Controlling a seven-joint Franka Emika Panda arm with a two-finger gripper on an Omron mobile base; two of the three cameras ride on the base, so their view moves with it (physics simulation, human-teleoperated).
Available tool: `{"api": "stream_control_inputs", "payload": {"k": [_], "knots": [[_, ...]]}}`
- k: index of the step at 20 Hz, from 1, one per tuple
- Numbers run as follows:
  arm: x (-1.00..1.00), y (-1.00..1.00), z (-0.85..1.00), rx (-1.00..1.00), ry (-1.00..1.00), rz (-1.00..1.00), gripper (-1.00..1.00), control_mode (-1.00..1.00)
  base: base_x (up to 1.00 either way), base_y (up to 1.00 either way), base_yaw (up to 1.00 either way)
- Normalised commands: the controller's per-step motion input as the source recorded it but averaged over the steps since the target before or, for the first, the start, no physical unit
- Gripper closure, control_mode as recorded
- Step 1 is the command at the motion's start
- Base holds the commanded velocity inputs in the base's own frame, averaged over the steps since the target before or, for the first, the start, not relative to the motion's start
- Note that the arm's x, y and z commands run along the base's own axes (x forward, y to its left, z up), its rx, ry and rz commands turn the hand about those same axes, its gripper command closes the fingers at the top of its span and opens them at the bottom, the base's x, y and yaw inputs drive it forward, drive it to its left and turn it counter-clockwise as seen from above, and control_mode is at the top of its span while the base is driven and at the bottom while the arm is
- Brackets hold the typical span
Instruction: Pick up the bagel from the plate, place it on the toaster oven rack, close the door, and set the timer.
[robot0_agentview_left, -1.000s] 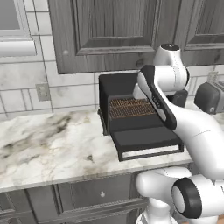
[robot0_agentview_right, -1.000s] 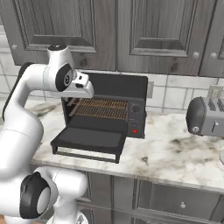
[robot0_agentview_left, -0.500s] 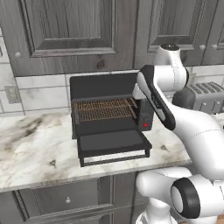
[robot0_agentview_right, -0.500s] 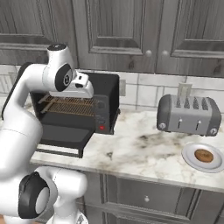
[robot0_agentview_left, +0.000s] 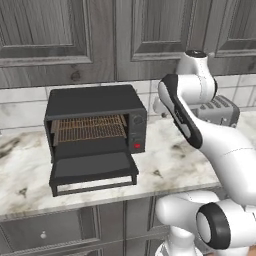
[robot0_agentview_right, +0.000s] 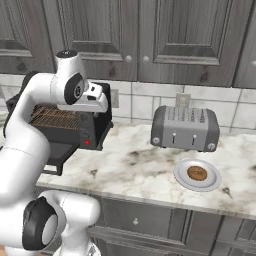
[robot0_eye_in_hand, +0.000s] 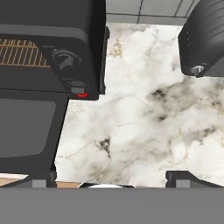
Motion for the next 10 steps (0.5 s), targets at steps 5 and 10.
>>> {"api": "stream_control_inputs", "payload": {"k": [5, 10], "knots": [[0.00, 0.36, -0.02, -0.06, 0.00, 0.04, -1.00, -1.00, 0.00, 0.04, 0.01], [-0.18, 0.97, -0.04, -0.17, 0.00, 0.05, -1.00, -1.00, 0.00, 0.00, 0.00]]}}
